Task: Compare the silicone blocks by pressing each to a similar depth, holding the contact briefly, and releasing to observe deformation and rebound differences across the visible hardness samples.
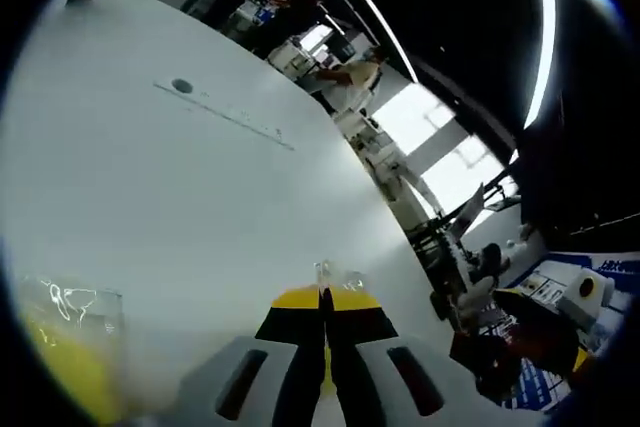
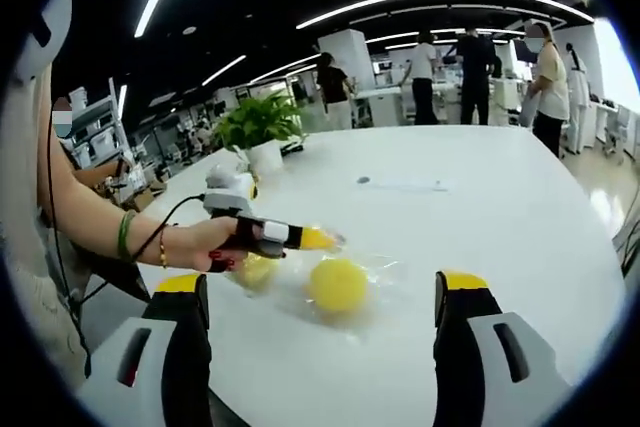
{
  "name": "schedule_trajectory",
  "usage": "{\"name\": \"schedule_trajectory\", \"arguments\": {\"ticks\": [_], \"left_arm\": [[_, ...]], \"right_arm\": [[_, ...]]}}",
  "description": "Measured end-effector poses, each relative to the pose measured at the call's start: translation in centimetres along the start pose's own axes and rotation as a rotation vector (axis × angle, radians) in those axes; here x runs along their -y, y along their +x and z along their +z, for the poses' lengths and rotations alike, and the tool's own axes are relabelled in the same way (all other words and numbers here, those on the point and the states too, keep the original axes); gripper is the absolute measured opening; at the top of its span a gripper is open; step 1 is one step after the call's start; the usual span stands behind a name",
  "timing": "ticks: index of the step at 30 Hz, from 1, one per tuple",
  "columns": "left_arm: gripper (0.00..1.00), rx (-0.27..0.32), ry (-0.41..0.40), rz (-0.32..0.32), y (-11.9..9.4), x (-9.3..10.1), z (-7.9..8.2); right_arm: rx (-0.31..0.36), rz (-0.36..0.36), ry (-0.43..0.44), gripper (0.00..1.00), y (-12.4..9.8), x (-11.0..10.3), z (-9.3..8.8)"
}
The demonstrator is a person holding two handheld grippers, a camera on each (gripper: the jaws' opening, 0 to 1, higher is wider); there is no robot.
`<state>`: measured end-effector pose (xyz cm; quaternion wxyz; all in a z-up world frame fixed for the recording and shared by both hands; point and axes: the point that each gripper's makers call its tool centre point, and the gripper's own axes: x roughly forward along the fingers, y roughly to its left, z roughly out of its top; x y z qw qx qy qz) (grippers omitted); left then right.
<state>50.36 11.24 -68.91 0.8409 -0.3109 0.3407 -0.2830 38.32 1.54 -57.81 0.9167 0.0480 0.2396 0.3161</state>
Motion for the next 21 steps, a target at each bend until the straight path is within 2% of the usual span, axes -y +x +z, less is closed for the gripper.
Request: {"name": "schedule_trajectory", "arguments": {"ticks": [2,9,13,16,19,21], "left_arm": [[0.0,0.004,-0.021,0.022,0.3,-0.9,-0.1],[0.0,-0.028,0.037,0.118,0.8,-3.8,-1.0],[0.0,-0.036,0.043,0.124,0.9,-4.2,-1.2],[0.01,-0.054,0.108,0.135,0.9,-4.3,-1.2],[0.03,-0.057,0.107,0.146,0.8,-4.3,-1.1],[0.06,-0.074,0.171,0.166,0.3,-4.4,-1.0]], "right_arm": [[-0.007,0.001,-0.001,0.87,0.2,0.0,-0.2],[-0.028,0.014,0.011,0.86,1.0,-0.1,-0.5],[-0.026,0.021,0.015,0.86,1.3,-0.2,-0.5],[-0.031,0.029,0.015,0.85,1.6,-0.3,-0.6],[-0.035,0.037,0.008,0.85,1.7,-0.6,-0.6],[-0.023,0.044,0.007,0.85,1.7,-0.9,-0.3]]}}
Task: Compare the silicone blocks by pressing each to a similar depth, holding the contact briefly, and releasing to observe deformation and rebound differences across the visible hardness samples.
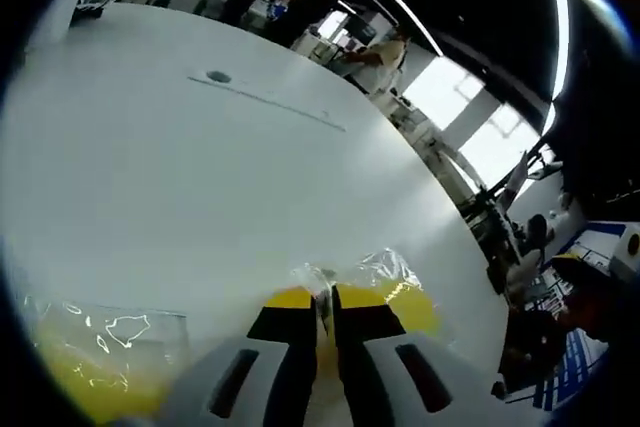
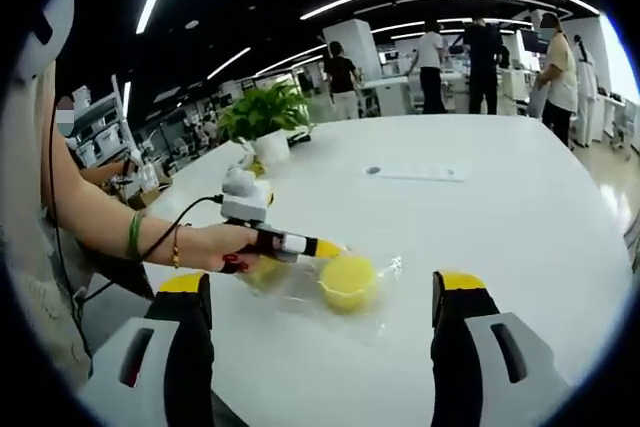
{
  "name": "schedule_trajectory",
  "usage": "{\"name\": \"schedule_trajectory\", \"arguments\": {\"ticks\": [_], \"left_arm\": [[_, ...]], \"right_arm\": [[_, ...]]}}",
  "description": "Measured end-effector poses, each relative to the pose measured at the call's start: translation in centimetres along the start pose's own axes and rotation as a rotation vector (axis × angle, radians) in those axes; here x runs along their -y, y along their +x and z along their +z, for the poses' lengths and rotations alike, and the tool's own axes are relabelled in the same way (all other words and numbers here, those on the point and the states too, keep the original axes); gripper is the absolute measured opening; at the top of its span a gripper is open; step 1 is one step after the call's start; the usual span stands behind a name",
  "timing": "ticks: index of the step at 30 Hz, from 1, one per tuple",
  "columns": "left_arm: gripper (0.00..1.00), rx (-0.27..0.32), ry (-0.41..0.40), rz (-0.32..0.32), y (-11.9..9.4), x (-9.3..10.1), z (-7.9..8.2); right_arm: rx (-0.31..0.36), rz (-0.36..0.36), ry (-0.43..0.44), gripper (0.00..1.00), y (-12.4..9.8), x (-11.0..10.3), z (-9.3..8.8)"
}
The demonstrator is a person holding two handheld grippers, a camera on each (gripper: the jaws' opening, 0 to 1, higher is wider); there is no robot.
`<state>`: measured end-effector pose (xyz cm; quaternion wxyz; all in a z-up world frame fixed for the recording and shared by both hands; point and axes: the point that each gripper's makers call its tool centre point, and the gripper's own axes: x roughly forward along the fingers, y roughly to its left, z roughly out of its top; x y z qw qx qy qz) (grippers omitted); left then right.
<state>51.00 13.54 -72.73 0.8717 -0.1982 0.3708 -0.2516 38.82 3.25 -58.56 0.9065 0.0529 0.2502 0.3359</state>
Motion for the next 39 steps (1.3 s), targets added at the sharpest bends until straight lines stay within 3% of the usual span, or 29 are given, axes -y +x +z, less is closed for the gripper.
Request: {"name": "schedule_trajectory", "arguments": {"ticks": [4,7,12,16,19,21,29,32,35,39], "left_arm": [[0.18,-0.014,0.159,0.032,-1.0,0.3,0.3],[0.23,-0.029,0.243,0.07,-2.1,0.4,0.7],[0.29,-0.016,0.34,0.065,-3.6,1.5,1.5],[0.33,-0.002,0.359,0.055,-5.1,2.4,1.9],[0.37,0.012,0.368,0.013,-7.2,4.0,2.1],[0.38,0.03,0.256,-0.065,-8.9,5.9,2.2],[0.49,0.083,0.213,-0.141,-15.8,8.5,2.3],[0.52,0.095,0.215,-0.14,-18.0,8.9,1.8],[0.56,0.1,0.3,-0.098,-20.3,8.6,1.0],[0.6,0.109,0.346,-0.079,-22.8,8.6,0.0]], "right_arm": [[-0.004,0.005,-0.011,0.84,-0.2,-0.5,-0.2],[-0.006,0.009,-0.02,0.84,-0.5,-0.9,-0.3],[0.001,0.009,-0.022,0.84,-1.2,-1.6,-0.4],[0.021,0.012,-0.018,0.84,-1.7,-2.3,-0.2],[0.03,0.027,-0.021,0.84,-2.1,-3.5,-0.1],[0.056,0.057,-0.006,0.84,-2.4,-4.6,0.3],[0.085,0.101,-0.001,0.85,-3.8,-7.8,0.6],[0.091,0.113,-0.015,0.85,-4.6,-9.1,0.4],[0.099,0.11,-0.025,0.85,-5.3,-9.9,0.2],[0.142,0.084,-0.036,0.84,-6.6,-10.6,0.2]]}}
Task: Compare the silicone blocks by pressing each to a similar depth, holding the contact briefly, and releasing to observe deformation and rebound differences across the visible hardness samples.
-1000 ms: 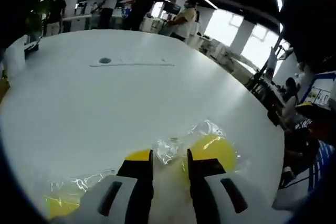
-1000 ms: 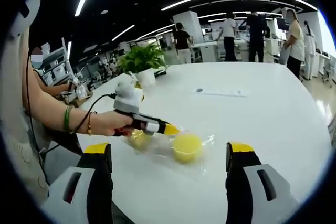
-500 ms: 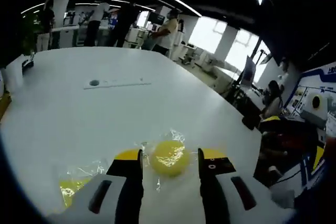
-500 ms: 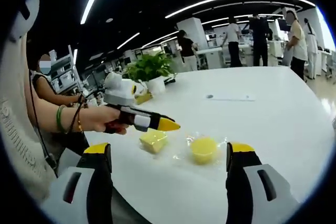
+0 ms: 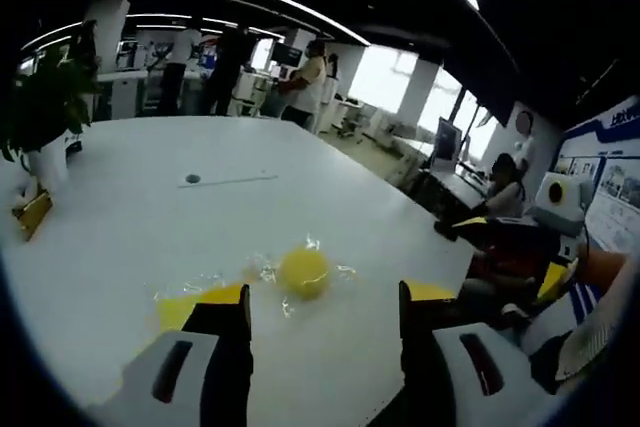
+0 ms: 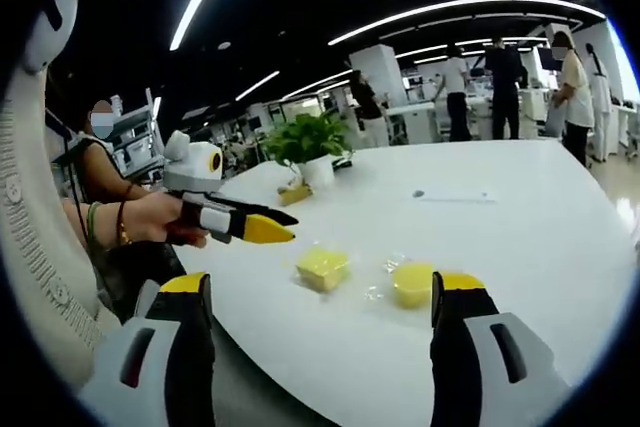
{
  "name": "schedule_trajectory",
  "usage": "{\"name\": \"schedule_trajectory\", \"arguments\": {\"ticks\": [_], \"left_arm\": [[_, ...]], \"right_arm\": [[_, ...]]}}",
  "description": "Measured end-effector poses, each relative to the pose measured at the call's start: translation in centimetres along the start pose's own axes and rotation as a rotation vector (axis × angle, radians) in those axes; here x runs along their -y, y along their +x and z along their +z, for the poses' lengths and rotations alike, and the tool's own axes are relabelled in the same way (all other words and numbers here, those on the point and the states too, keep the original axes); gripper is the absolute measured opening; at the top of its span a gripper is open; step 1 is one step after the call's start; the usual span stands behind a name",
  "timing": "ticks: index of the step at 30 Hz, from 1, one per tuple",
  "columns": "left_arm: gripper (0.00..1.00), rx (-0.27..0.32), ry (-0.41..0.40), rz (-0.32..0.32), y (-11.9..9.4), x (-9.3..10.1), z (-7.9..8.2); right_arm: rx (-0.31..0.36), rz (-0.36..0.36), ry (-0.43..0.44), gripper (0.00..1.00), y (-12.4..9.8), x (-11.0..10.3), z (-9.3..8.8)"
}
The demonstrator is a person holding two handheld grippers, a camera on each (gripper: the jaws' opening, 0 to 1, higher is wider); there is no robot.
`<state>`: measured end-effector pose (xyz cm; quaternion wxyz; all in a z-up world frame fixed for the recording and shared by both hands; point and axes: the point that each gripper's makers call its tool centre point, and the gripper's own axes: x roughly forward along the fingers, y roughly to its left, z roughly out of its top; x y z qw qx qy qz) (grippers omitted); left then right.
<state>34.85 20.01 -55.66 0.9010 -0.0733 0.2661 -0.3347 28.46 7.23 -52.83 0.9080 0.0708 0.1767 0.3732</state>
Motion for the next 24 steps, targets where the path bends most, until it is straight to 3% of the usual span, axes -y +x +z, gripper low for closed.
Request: {"name": "schedule_trajectory", "arguments": {"ticks": [10,14,24], "left_arm": [[0.67,0.044,0.068,0.084,-7.0,-0.8,-2.3],[0.68,0.072,0.01,0.109,-9.3,-1.5,-3.0],[0.7,0.152,-0.013,0.177,-14.0,-3.8,-3.7]], "right_arm": [[0.044,-0.047,0.005,0.84,-2.5,-1.5,-0.7],[0.05,-0.051,0.002,0.84,-3.0,-2.0,-1.0],[0.052,-0.092,0.004,0.82,-4.5,-1.6,-1.7]]}}
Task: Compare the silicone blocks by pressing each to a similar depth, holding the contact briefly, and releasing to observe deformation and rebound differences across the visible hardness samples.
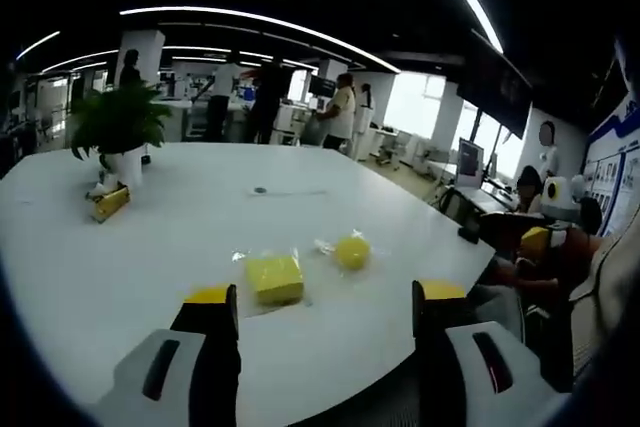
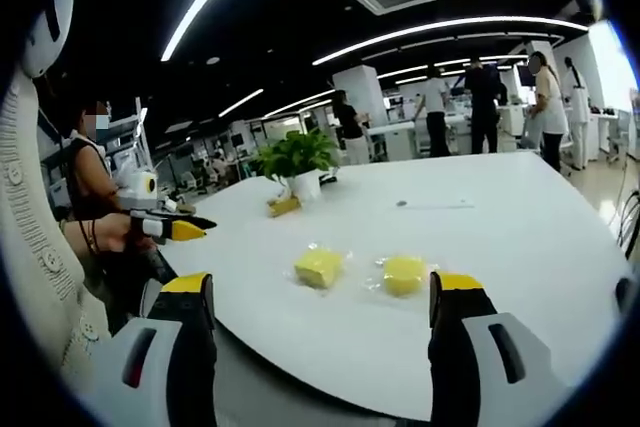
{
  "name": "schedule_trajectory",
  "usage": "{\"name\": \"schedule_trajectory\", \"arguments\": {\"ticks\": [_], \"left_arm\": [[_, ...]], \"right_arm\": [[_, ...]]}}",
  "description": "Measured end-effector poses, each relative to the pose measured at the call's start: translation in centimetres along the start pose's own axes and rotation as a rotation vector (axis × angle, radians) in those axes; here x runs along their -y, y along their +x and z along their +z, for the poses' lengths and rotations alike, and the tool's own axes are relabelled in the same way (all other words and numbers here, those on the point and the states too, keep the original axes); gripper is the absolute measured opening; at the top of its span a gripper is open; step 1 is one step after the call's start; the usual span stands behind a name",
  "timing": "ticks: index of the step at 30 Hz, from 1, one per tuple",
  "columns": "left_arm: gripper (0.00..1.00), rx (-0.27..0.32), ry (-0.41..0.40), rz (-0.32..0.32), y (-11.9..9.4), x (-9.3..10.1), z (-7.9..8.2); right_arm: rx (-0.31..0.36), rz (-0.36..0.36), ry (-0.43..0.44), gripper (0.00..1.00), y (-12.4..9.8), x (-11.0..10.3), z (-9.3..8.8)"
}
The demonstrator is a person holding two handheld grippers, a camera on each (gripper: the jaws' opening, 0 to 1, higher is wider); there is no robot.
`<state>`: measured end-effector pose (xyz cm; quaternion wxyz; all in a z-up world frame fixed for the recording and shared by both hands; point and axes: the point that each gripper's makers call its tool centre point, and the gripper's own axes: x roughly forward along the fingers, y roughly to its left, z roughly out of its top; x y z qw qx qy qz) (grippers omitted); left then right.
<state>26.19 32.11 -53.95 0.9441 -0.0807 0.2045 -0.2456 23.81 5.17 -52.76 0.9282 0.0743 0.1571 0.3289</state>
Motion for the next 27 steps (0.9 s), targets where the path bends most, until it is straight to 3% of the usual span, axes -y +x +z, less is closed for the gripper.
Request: {"name": "schedule_trajectory", "arguments": {"ticks": [10,27], "left_arm": [[0.72,0.024,0.029,0.011,-1.1,-0.4,0.1],[0.72,0.009,0.033,0.029,-0.7,-2.1,0.3]], "right_arm": [[-0.009,-0.014,0.0,0.82,0.2,0.3,-0.5],[-0.041,-0.014,0.029,0.82,2.3,0.6,-1.2]]}}
